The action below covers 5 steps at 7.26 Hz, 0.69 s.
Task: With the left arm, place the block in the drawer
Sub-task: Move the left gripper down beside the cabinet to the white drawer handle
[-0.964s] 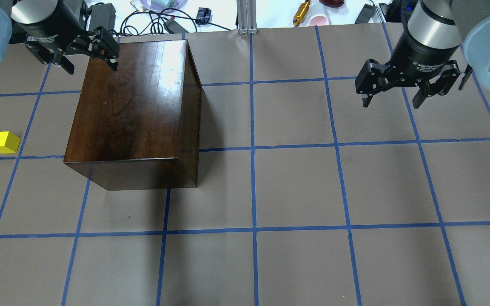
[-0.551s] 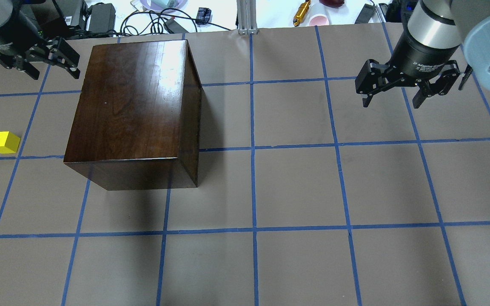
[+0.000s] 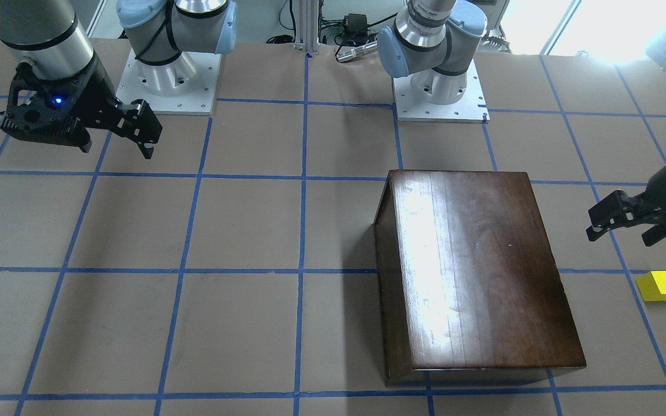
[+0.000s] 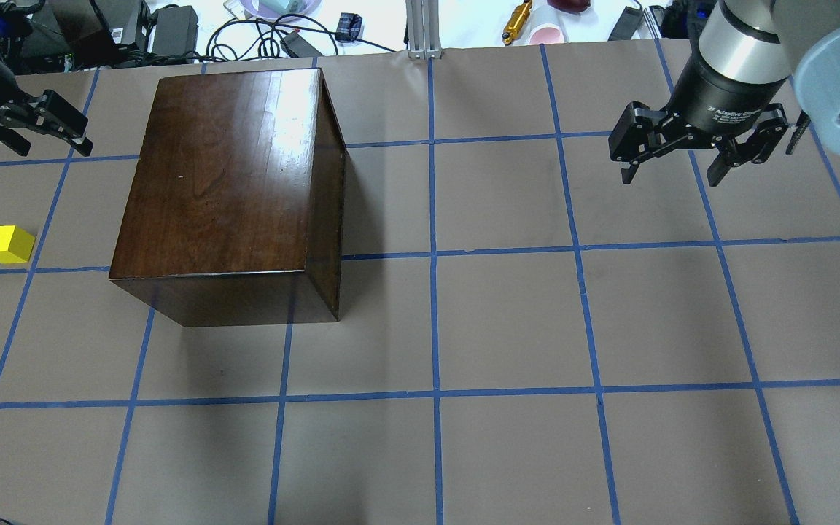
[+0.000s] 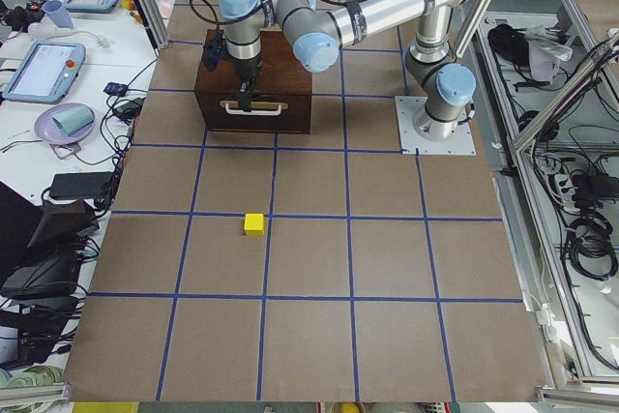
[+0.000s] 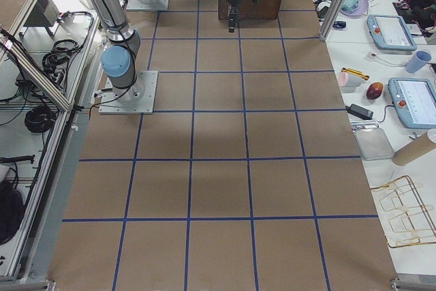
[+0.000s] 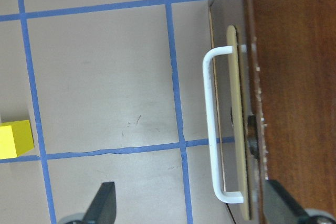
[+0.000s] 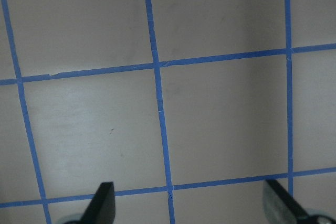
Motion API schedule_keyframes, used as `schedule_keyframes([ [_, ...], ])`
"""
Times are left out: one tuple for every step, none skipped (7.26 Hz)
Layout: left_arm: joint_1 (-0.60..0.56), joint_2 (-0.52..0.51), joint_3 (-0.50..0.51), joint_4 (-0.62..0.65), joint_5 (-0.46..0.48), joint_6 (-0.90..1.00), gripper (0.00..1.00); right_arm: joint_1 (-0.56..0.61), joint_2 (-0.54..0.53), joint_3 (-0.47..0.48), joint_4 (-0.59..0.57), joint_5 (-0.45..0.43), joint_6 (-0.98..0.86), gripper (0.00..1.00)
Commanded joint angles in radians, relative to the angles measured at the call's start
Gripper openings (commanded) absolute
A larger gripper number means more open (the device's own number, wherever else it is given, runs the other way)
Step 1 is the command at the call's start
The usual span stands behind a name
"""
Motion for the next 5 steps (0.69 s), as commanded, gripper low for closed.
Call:
schedule_keyframes([
  [0.053,-0.038,-0.005,-0.001,-0.063,0.009,1.00,0.000,0.000,0.000,0.000,0.000,0.000,1.00],
  [0.054,-0.057,-0.005,-0.002,-0.081,0.009,1.00,0.000,0.000,0.000,0.000,0.000,0.000,1.00],
  [0.059,-0.078,-0.008,-0.009,-0.103,0.012,1.00,0.000,0.000,0.000,0.000,0.000,0.000,1.00],
  [0.059,-0.093,-0.009,-0.010,-0.106,0.012,1.00,0.000,0.000,0.000,0.000,0.000,0.000,1.00],
  [0.059,-0.106,-0.011,-0.010,-0.108,0.012,1.00,0.000,0.000,0.000,0.000,0.000,0.000,1.00],
])
